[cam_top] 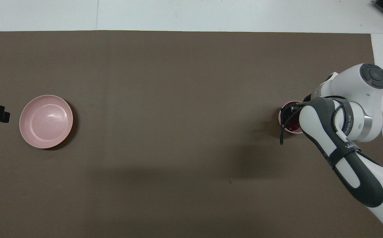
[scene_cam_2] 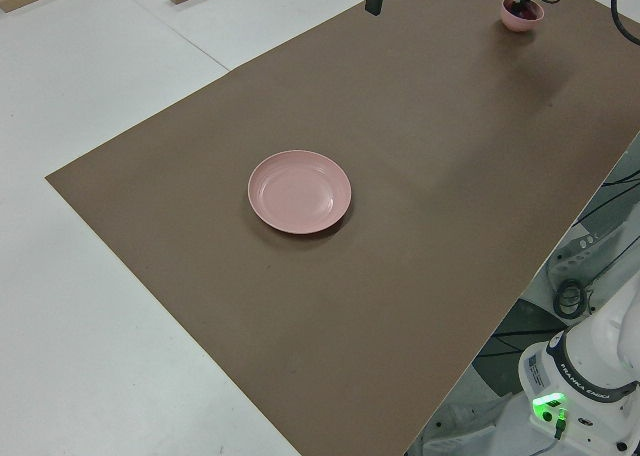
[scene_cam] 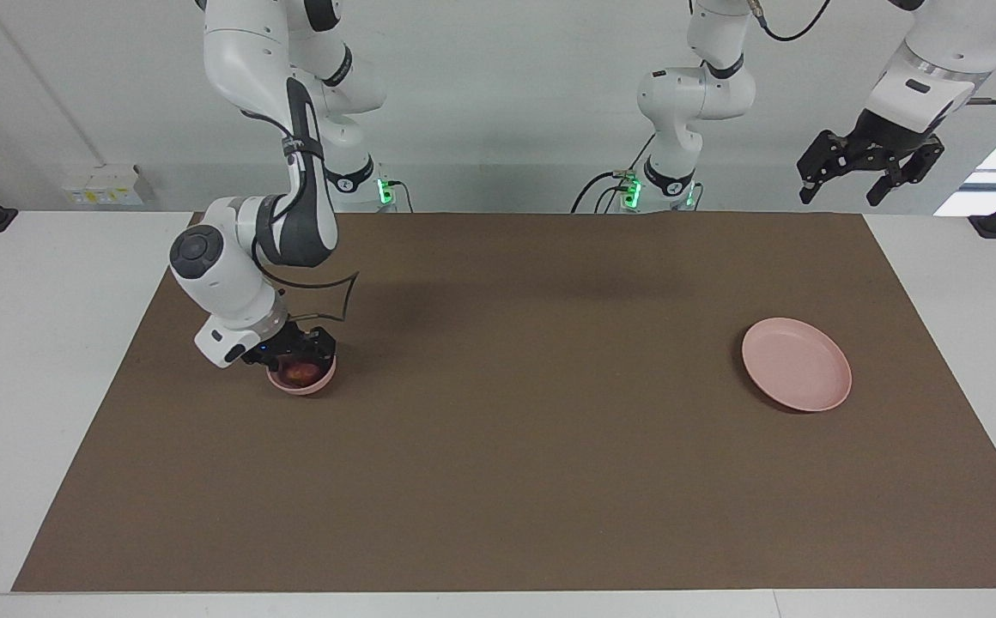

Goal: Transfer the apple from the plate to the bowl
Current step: 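Lower the apple into the small pink bowl with the right gripper, then open the right gripper and withdraw it from the bowl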

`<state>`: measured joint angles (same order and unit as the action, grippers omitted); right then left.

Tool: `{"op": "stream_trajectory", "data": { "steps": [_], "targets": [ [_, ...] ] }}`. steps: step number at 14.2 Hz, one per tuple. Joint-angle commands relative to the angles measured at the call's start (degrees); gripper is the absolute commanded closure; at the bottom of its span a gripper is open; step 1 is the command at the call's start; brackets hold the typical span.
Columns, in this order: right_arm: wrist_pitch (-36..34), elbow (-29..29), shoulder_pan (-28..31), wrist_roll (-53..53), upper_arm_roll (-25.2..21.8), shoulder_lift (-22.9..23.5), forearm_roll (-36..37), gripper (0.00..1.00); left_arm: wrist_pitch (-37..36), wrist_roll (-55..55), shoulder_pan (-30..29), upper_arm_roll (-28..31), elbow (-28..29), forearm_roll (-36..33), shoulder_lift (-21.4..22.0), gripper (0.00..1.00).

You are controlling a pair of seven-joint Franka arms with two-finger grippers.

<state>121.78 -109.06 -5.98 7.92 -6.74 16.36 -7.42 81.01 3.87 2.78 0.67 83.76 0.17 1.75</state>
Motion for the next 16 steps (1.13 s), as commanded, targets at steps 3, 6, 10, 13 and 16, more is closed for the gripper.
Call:
{"op": "stream_trajectory", "data": {
  "steps": [3, 6, 10, 13, 16],
  "targets": [
    [-2.5, 3.3, 0.1, -0.5, 0.1, -4.4, 4.9, 0.00, 0.0, 0.2, 0.5, 0.6, 1.6, 0.5, 1.5, 0.00],
    [-8.9, 8.4, -0.1, -2.2, 0.2, -6.3, 9.3, 0.00, 0.0, 0.2, 0.5, 0.6, 1.6, 0.5, 1.5, 0.00],
    [-18.0, 11.1, 0.4, -2.4, -0.6, -12.8, 10.5, 0.00, 0.0, 0.2, 0.5, 0.6, 1.6, 0.5, 1.5, 0.00],
    [-23.2, 13.3, 0.4, -2.4, -0.9, -16.0, 10.8, 0.00, 0.0, 0.2, 0.5, 0.6, 1.6, 0.5, 1.5, 0.00],
    [-31.3, 20.3, 1.2, -2.4, -0.8, -16.3, 10.8, 0.00, 0.0, 0.2, 0.5, 0.6, 1.6, 0.5, 1.5, 0.00]
  ]
}}
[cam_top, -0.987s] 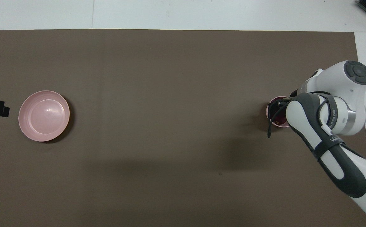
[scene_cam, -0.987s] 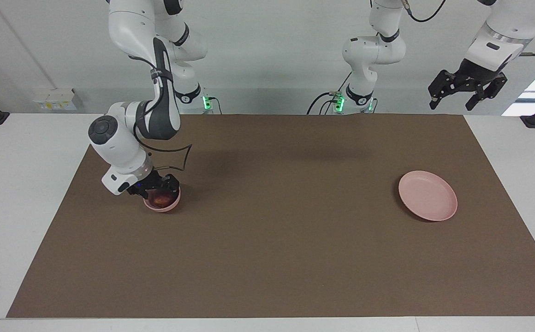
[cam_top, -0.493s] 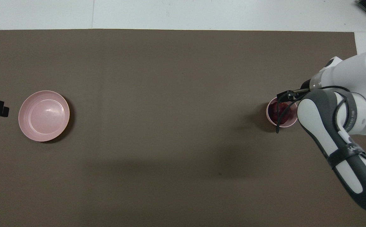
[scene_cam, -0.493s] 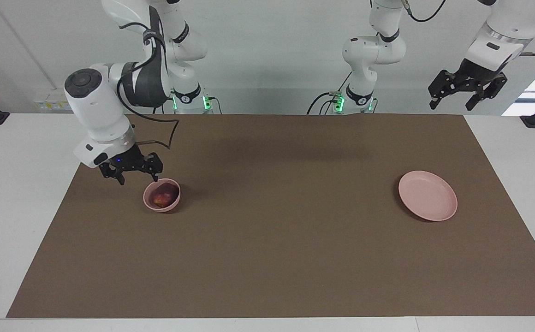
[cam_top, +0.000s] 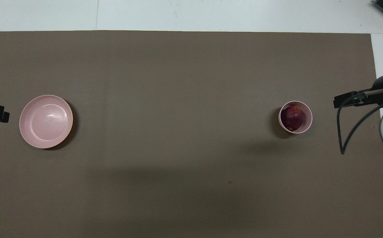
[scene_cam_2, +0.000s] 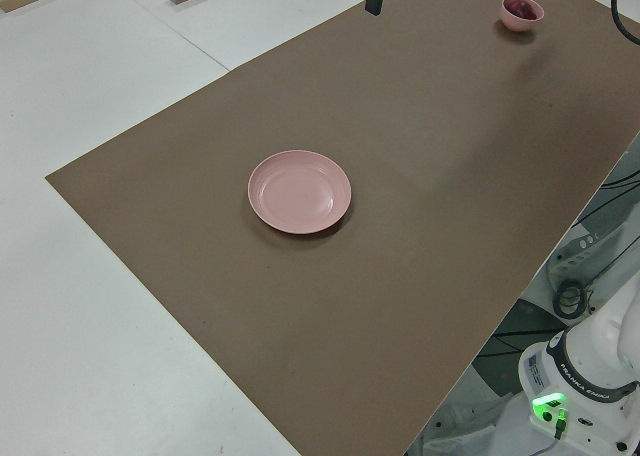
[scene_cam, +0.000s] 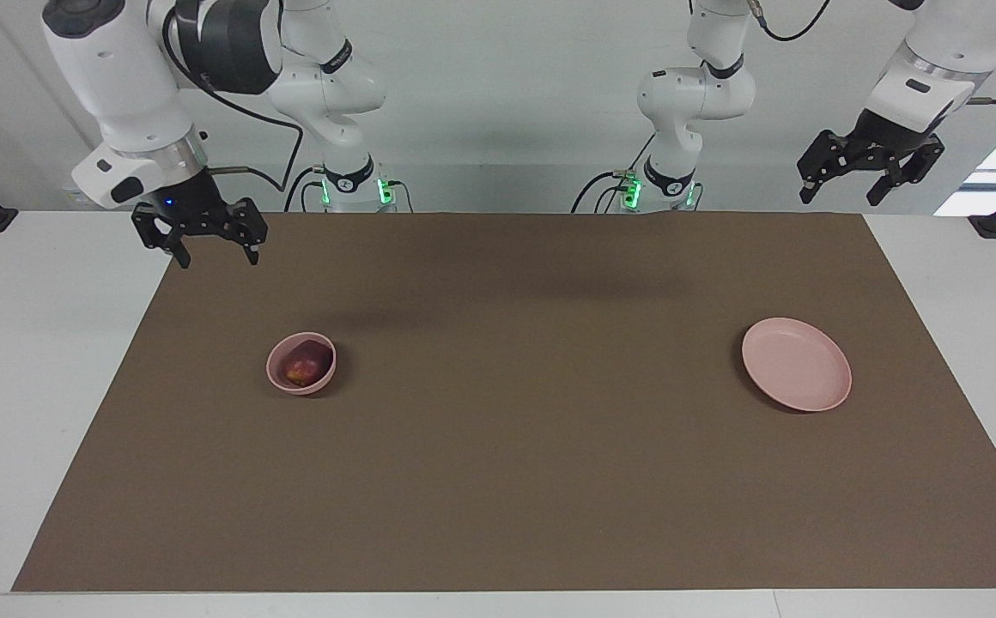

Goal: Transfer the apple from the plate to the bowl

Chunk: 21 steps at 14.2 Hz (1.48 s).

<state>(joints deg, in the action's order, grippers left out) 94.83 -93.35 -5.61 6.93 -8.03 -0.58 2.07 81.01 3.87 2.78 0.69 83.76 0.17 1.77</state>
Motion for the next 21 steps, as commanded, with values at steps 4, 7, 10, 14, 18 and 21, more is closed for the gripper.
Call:
{"op": "stream_trajectory", "data": {
  "steps": [4, 7, 10, 14, 18, 21],
  "targets": [
    [-13.7, 11.5, 1.1, -1.4, 0.5, 0.0, 0.7, 0.00, 0.0, 0.2, 0.5, 0.6, 1.6, 0.5, 1.5, 0.00],
    [-12.9, 7.0, 1.3, -2.0, 0.3, -3.7, 0.4, 0.00, 0.0, 0.2, 0.5, 0.6, 1.6, 0.5, 1.5, 0.00],
    [-12.8, 7.0, 1.0, -1.3, 0.7, -3.9, 0.4, 0.00, 0.0, 0.2, 0.5, 0.6, 1.6, 0.5, 1.5, 0.00],
    [-12.7, 7.4, 0.8, -1.8, 0.8, -3.9, 0.4, 0.00, -1.7, 0.1, 0.6, 0.6, 1.6, 0.5, 1.6, 0.00],
    [-13.6, 6.3, -0.3, -5.9, 1.4, -4.8, 0.3, 0.00, -1.5, 0.0, 0.6, 0.5, 1.5, 0.5, 1.6, 0.00],
    [-13.6, 6.1, -0.6, -5.8, 1.6, -4.9, 0.3, 0.00, -1.4, -0.1, 0.6, 0.6, 1.5, 0.5, 1.5, 0.00]
  ]
}}
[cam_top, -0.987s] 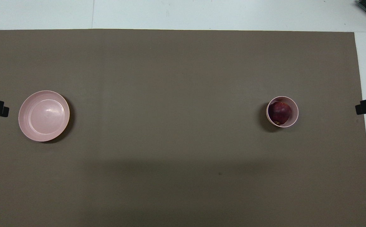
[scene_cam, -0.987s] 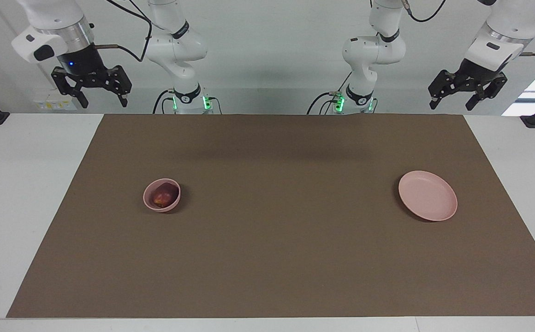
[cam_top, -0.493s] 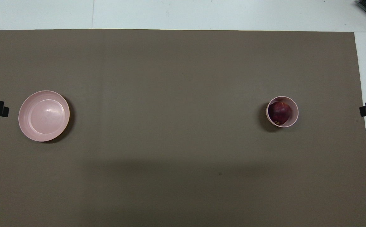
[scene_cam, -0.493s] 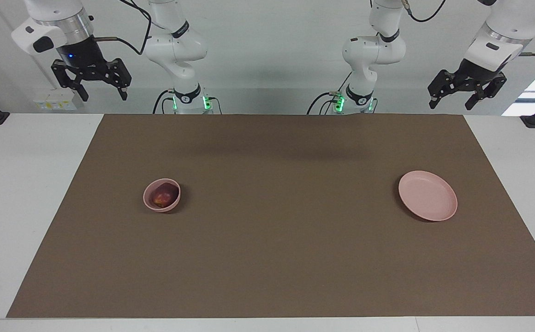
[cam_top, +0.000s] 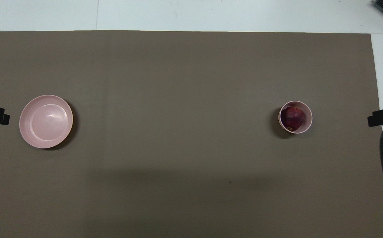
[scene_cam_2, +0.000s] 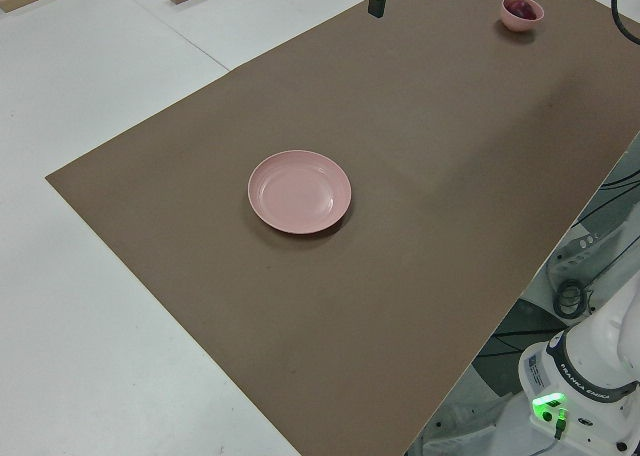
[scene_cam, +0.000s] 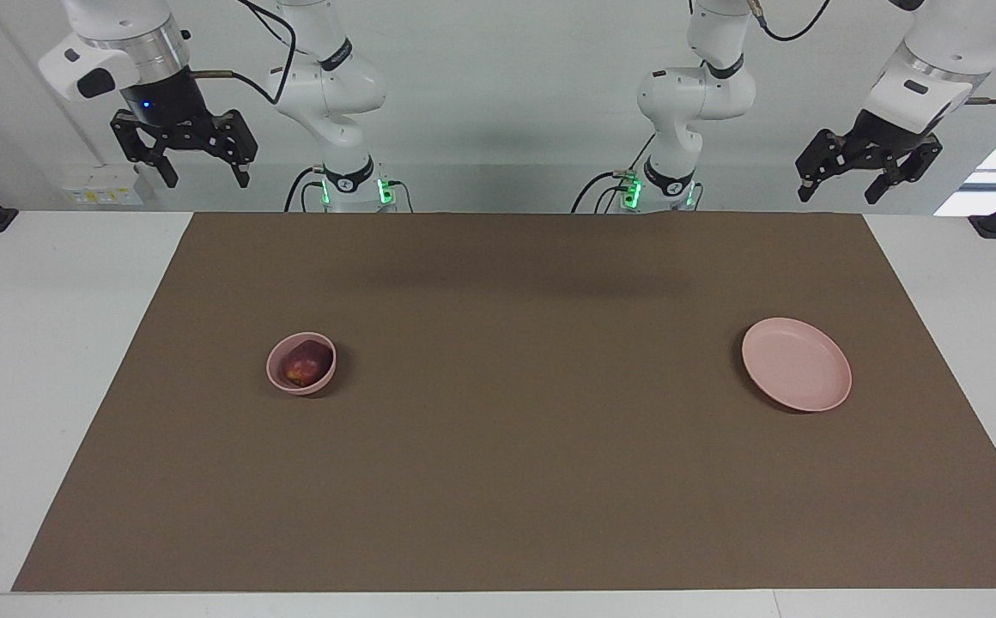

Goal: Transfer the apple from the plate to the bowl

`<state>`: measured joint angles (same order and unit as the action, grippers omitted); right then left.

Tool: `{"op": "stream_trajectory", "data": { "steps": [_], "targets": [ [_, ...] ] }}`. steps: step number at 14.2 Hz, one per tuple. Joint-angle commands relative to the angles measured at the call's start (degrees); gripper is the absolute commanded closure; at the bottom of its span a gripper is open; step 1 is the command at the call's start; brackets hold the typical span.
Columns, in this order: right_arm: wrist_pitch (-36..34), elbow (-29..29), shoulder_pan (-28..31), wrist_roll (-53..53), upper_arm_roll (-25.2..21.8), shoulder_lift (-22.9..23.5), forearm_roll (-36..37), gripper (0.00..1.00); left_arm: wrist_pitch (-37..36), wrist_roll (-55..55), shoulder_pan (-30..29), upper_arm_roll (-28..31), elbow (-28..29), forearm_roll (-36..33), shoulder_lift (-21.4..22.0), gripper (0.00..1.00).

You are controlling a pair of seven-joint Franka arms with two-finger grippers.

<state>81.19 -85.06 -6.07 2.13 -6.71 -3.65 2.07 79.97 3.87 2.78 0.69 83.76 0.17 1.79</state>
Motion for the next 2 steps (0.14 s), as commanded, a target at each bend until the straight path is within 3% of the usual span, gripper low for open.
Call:
{"op": "stream_trajectory", "data": {
  "steps": [1, 2],
  "targets": [
    [0.3, -3.1, 0.0, -0.5, 0.2, -2.3, 0.3, 0.00, -0.3, -0.1, 0.6, 0.6, 1.6, 0.5, 1.5, 0.00],
    [0.5, -3.8, 0.2, -0.2, 0.2, -2.8, 0.3, 0.00, -0.3, -0.2, 0.6, 0.5, 1.5, 0.5, 1.5, 0.00]
  ]
}}
